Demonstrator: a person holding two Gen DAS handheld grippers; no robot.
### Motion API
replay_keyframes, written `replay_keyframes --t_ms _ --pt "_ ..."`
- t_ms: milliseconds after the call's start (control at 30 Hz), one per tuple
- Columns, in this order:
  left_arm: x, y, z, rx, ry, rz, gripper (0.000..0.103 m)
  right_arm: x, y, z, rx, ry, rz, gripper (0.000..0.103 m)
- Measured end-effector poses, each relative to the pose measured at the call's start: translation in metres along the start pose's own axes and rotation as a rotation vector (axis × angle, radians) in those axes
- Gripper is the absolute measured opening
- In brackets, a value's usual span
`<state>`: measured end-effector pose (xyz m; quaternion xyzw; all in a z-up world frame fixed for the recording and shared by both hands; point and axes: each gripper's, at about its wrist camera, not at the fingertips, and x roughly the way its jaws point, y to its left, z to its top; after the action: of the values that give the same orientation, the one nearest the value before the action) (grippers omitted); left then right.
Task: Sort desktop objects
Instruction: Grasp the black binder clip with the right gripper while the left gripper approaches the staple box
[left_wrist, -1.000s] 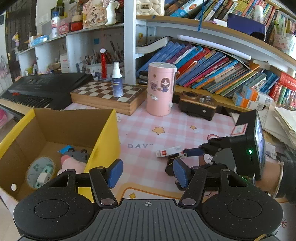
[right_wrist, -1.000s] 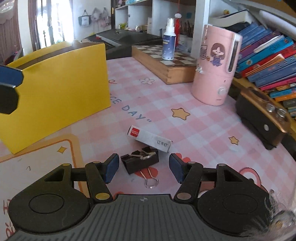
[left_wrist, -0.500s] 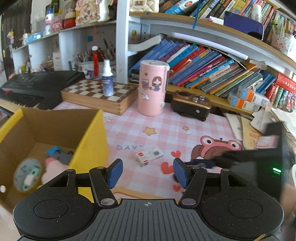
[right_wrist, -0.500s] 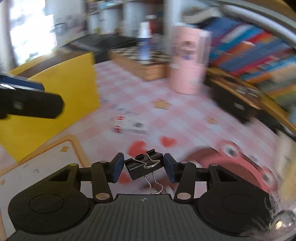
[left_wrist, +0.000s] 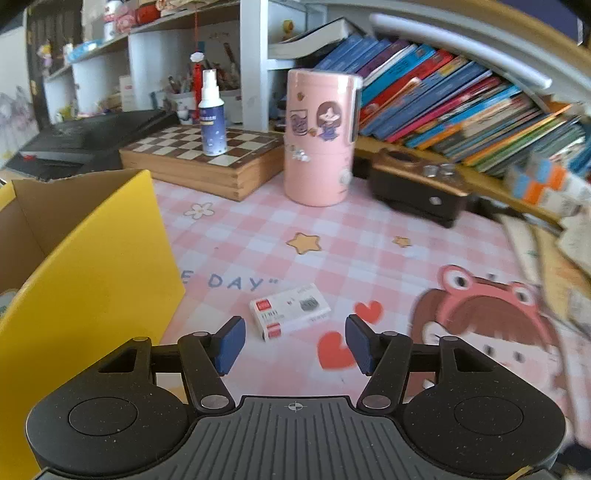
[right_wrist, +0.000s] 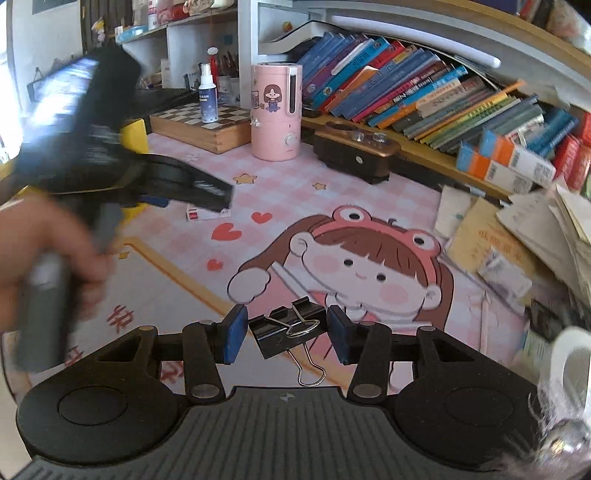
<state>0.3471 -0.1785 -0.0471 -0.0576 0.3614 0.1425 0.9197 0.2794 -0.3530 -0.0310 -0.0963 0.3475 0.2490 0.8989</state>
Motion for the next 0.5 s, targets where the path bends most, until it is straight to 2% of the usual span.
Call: replay_keyframes --t_ms 100,267,500 --pt "0.019 -0.005 0.002 0.007 0.005 0.042 0.059 -0.005 0.003 -0.008 0.001 0.011 -0.003 0.044" --pt "0.039 -0.010 0.006 0.009 0.013 0.059 0.059 -0.014 0.007 -0.013 0.010 0.013 0.013 0.044" --pt "0.045 -0.012 0.004 0.016 0.013 0.041 0.055 -0.022 0.010 -0.017 -0.001 0.010 0.024 0.044"
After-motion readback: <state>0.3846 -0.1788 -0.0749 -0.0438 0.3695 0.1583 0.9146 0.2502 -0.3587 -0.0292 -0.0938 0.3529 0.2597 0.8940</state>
